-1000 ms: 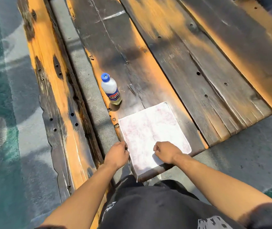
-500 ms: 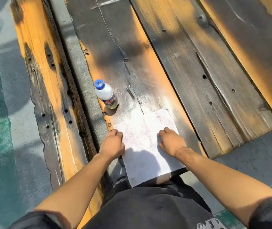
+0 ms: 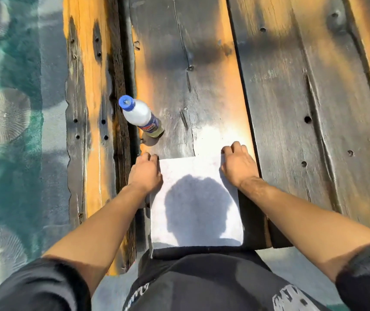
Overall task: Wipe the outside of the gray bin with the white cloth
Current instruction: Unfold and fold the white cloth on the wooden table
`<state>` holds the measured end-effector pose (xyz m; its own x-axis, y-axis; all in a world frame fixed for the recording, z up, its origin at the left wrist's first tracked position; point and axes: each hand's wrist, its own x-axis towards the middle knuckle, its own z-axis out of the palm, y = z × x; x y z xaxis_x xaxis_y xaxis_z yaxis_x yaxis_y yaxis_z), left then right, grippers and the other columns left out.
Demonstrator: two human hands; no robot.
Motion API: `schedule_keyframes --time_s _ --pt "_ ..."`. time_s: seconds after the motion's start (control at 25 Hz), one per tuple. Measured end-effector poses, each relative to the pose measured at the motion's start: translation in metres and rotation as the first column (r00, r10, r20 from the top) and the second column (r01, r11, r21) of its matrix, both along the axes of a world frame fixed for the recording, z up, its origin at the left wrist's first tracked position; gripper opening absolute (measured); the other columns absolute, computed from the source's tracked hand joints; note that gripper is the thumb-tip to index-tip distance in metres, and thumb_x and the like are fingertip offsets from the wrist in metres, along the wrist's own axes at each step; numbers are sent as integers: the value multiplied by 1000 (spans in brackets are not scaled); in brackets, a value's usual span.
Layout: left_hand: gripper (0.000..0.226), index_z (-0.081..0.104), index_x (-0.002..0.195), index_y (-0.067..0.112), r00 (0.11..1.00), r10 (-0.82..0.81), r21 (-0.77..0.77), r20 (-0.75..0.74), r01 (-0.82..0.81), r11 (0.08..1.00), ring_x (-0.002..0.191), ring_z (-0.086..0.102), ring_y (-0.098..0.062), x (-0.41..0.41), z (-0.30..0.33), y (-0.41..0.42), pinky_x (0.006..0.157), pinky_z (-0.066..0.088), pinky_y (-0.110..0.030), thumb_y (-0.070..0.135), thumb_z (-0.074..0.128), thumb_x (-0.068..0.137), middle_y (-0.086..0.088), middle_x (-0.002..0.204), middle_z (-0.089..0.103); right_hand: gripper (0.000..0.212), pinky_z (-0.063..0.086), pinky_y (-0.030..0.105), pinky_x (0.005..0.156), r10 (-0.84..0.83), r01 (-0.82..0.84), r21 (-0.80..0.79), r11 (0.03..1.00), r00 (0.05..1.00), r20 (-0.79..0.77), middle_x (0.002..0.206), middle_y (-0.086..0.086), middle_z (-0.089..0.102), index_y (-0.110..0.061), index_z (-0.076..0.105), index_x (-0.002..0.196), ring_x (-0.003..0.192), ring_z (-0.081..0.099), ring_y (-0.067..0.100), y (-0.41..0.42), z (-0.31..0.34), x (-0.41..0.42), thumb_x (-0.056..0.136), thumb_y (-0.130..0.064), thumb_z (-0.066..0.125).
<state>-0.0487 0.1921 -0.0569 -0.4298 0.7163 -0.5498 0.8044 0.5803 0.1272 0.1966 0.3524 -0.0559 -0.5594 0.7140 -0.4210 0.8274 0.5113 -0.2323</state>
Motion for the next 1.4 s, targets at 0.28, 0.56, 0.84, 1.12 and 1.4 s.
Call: schedule_keyframes --time_s 0.28,0.56,0.84,1.12,1.4 --pt "31 68 115 2 997 80 29 8 -80 996 106 61 -40 -1 -3 6 93 52 -44 13 60 88 -19 116 57 30 50 38 84 -34 34 5 999 999 -19 118 13 59 -9 60 121 109 56 32 6 -5 3 92 -4 52" --pt "21 74 106 13 964 264 186 2 -260 948 89 67 -38 1 9 -34 75 54 -40 25 61 95 -16 96 71 19 54 38 82 -320 313 -70 947 935 -150 109 10 62 -16 70 108 97 63 30 -18 6 21 98 -26 57" --pt "15 77 101 14 740 490 267 460 -642 719 65 74 -26 17 30 -87 69 64 -43 18 65 93 -10 79 78 5 63 46 75 -778 615 -477 628 513 -362 71 0 74 -25 75 90 63 71 20 -81 14 63 92 -24 71" --pt "16 74 107 0 504 513 162 695 -805 571 73 75 -25 42 43 -133 66 65 -36 3 63 96 -19 88 78 9 60 42 78 -885 629 -625 463 296 -359 85 16 76 -5 76 97 73 66 22 -143 27 91 93 -10 71" --pt "13 73 102 -2 296 537 0 790 -876 483 73 76 -26 60 40 -178 60 62 -28 -5 63 93 -20 87 78 14 58 38 77 -955 586 -756 292 143 -259 82 19 74 2 76 101 70 65 25 -174 25 120 92 -5 68"
